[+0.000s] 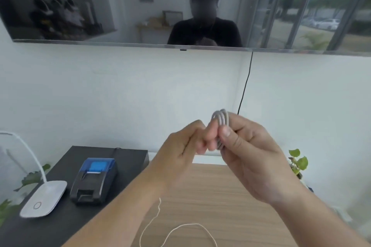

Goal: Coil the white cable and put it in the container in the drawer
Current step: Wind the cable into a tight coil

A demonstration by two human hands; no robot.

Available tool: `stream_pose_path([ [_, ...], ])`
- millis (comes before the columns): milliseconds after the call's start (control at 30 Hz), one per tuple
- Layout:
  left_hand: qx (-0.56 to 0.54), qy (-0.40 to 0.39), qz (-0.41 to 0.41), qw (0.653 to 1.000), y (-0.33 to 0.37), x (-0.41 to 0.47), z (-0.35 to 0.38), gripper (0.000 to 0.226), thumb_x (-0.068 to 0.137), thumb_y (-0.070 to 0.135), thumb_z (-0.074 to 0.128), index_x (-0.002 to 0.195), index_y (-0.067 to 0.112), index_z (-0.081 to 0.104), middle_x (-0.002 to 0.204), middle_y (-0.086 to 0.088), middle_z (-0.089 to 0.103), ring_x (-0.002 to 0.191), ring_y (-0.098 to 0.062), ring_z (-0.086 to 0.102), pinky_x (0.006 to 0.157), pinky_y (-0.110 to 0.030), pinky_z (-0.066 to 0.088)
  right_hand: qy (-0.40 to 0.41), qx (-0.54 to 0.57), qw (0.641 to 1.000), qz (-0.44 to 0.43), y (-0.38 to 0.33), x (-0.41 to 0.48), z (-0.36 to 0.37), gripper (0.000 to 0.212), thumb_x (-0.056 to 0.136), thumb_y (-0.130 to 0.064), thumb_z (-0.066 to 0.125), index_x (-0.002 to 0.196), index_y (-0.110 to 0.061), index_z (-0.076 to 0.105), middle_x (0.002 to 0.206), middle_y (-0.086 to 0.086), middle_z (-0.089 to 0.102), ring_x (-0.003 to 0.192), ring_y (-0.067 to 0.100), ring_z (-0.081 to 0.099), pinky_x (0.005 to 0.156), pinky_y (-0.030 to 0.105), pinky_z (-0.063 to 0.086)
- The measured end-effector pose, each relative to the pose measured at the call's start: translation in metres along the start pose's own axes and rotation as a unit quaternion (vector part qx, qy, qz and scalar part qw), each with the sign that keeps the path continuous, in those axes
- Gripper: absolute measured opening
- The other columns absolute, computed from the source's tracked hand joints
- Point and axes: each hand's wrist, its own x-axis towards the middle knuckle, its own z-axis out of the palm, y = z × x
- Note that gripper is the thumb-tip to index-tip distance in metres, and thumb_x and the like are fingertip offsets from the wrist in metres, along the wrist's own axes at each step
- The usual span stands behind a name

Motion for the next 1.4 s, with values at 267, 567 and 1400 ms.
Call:
stream_pose_path([
  [267,0.208,-0.02,0.035,0.977,0.042,-0.025,0.005,0.037,0.107,0.043,0.032,0.074,0.027,0.03,0.052,0.003,0.036,0.048,-0.018,0.039,0.046,-0.033,0.027,0.14,-0.255,0.957,0.01,0.017,0.042,-0.032,0.02,0.107,-0.001,0.051,0.107,-0.007,0.07,0.087,0.001,0.072,0.093,0.019,0.072,0.089,0.024,0.052],
  [567,0.176,0.044,0.075,0.981,0.032,0.02,-0.053,0.036,0.11,0.036,0.034,0.079,0.02,0.041,0.063,0.004,0.039,0.06,-0.021,0.042,0.055,-0.038,0.041,-0.023,-0.079,0.992,0.091,0.018,-0.012,-0.003,0.033,0.106,-0.031,0.05,0.094,-0.008,0.069,0.08,0.003,0.063,0.086,0.026,0.064,0.079,0.045,0.046],
  [1400,-0.02,-0.03,-0.003,0.999,0.031,-0.043,0.013,0.044,0.11,0.051,0.032,0.082,0.019,0.045,0.063,0.0,0.038,0.057,-0.024,0.039,0.055,-0.041,0.038,0.058,0.047,0.996,-0.058,-0.032,0.009,0.016,0.021,0.101,-0.013,0.047,0.091,-0.004,0.062,0.08,0.008,0.062,0.091,0.024,0.067,0.089,0.03,0.052],
])
